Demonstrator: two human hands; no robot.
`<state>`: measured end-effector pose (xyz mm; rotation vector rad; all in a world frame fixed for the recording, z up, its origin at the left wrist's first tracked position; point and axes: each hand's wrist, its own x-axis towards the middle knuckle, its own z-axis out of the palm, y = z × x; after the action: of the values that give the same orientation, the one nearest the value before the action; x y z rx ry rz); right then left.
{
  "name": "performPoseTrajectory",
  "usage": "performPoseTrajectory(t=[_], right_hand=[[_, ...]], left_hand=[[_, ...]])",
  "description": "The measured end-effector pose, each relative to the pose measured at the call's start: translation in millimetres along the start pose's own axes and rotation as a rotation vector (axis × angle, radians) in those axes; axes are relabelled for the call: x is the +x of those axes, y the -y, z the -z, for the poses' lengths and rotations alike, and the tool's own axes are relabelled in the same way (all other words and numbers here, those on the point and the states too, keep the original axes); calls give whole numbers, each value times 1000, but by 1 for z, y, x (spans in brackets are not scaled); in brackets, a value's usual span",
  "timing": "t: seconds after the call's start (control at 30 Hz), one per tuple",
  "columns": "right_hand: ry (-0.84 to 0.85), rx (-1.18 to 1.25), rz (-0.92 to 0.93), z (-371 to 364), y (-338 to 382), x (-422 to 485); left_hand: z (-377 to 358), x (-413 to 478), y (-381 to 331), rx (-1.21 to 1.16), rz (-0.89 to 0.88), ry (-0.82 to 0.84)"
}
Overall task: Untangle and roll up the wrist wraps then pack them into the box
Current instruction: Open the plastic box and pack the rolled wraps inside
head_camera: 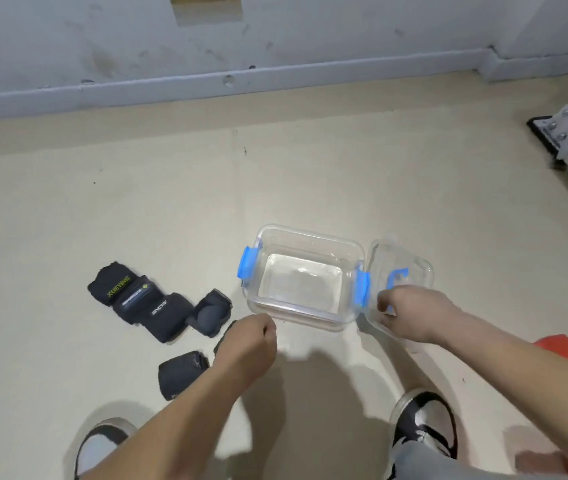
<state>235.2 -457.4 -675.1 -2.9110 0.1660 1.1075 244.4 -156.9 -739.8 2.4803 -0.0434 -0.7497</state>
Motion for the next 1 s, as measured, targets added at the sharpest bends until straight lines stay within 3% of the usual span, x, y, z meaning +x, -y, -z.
performPoseTrajectory(t=[0.13, 0.27, 0.3, 0.43, 0.6, 0.73, 0.8, 0.93, 1.0], right_hand=[[21, -51, 202, 69, 64, -11], [45, -167, 422, 63, 157, 1], [60, -146, 467, 47, 179, 9], [54, -135, 516, -36, 248, 44], [-52, -321, 586, -116, 263, 71], [-219, -386, 595, -109, 250, 86], [-91, -265, 516, -92, 246, 85], [345, 482, 427, -34, 233, 65], [472, 690, 466, 3, 217, 61]], left_hand=[[6, -14, 51, 118, 96, -9], [13, -24, 105, 218, 135, -293], [15, -25, 115, 249, 159, -265], [16, -27, 142, 314, 236, 104], [-3, -20, 160, 509, 141, 102], [2, -9, 168, 492, 135, 146], [9, -5, 164, 429, 153, 173], [25, -6, 140, 69, 265, 150], [33, -8, 122, -116, 294, 115]])
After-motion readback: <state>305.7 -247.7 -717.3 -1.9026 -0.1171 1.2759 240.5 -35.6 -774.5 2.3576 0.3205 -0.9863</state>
